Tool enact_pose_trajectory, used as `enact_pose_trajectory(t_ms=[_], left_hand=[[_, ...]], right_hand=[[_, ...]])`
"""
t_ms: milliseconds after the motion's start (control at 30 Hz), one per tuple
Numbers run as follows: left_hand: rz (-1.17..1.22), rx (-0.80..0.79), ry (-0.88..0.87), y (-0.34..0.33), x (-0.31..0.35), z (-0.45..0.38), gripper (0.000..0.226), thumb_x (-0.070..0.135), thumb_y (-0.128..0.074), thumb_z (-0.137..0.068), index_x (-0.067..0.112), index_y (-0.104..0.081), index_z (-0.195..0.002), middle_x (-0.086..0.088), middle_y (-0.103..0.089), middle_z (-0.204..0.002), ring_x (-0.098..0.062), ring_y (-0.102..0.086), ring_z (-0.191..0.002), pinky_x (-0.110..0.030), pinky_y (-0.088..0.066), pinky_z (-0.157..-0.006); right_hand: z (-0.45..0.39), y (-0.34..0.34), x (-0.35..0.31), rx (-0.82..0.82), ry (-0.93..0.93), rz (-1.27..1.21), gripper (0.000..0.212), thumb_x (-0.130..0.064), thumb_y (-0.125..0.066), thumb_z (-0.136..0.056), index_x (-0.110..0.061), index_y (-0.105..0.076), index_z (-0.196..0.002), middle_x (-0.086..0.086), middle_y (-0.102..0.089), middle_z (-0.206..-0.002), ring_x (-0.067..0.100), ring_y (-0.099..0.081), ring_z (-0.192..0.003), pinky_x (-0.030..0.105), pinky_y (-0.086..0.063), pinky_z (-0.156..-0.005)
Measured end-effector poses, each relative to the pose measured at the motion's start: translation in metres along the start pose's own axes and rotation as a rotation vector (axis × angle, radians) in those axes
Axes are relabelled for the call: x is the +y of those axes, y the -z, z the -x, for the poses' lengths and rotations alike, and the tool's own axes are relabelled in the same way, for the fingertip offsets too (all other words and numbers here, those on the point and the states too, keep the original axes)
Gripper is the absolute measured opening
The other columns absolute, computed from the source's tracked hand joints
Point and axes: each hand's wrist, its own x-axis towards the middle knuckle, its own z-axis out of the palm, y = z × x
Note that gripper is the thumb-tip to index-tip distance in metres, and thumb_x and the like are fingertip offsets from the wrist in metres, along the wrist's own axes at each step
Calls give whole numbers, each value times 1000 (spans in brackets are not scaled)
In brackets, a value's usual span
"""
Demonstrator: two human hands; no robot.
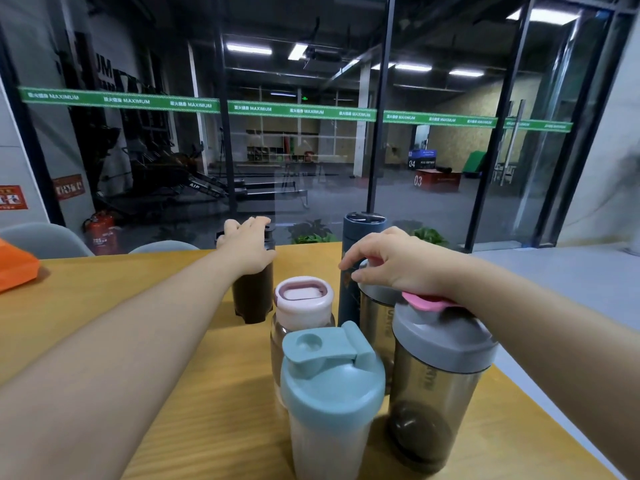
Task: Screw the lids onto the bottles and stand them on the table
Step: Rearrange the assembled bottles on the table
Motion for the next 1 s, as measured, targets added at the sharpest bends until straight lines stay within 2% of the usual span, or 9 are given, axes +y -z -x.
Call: enact_pose_trajectory(t_ms=[100,300,467,567,700,800,900,1000], left_hand=[[-78,22,6,-3,0,-8,61,35,-55,-91,27,-29,-145,-9,-48,-134,-32,-29,-128,-44,-36,-97],[-211,63,-72,-9,-5,-11,67,43,-52,-91,28,-23,-149,-4,-35,-142,-31,-26,-127,-44,-37,-97],[-204,65,-134,-12,-4,-5,62,49,-49,-91,30,-28,-146,-3,-33,-135,-30,-25,-123,-44,-40,-96],[-92,102,-147,-11,-8,-1,52,45,-52,-91,28,-40,-138,-2,-37,-135,-30,-26,-123,-44,-41,-95],[14,145,-200,-14,-12,5,39,37,-55,-92,23,-50,-128,0,-45,-132,-28,-32,-124,-39,-37,-96],[134,202,-238,-14,-15,7,28,31,-58,-91,19,-56,-116,-1,-53,-121,-26,-39,-119,-35,-37,-93],[231,226,-216,-11,-15,7,14,29,-60,-91,16,-60,-96,1,-52,-102,-26,-45,-110,-34,-39,-86],[294,233,-191,-8,-17,7,14,26,-60,-91,14,-58,-86,1,-50,-97,-24,-50,-99,-35,-43,-81]], right_hand=[[0,0,1,13,2,3,18,-32,-57,-91,-38,-64,-107,-4,-60,-107,11,-39,-96,45,-39,-98],[3,1,-1,13,-16,5,21,-34,-56,-92,-36,-63,-112,-5,-58,-106,13,-37,-112,40,-35,-101],[4,1,-3,11,-27,-3,21,-34,-55,-92,-35,-63,-112,-11,-52,-89,13,-38,-108,41,-37,-99],[5,2,-4,14,-35,-19,21,-34,-56,-92,-36,-63,-112,-14,-48,-82,14,-38,-112,40,-36,-101],[7,1,-4,14,-38,-27,20,-34,-56,-92,-36,-63,-111,-14,-48,-82,14,-38,-113,40,-34,-101],[7,2,-5,19,-34,-29,20,-34,-56,-92,-36,-63,-111,-14,-47,-80,15,-39,-111,40,-35,-101],[7,2,-6,20,-37,-26,20,-35,-56,-92,-35,-64,-111,-14,-46,-79,15,-39,-110,39,-35,-100],[6,2,-6,26,-35,-37,18,-35,-57,-92,-35,-64,-109,-14,-45,-77,13,-39,-106,39,-36,-100]])
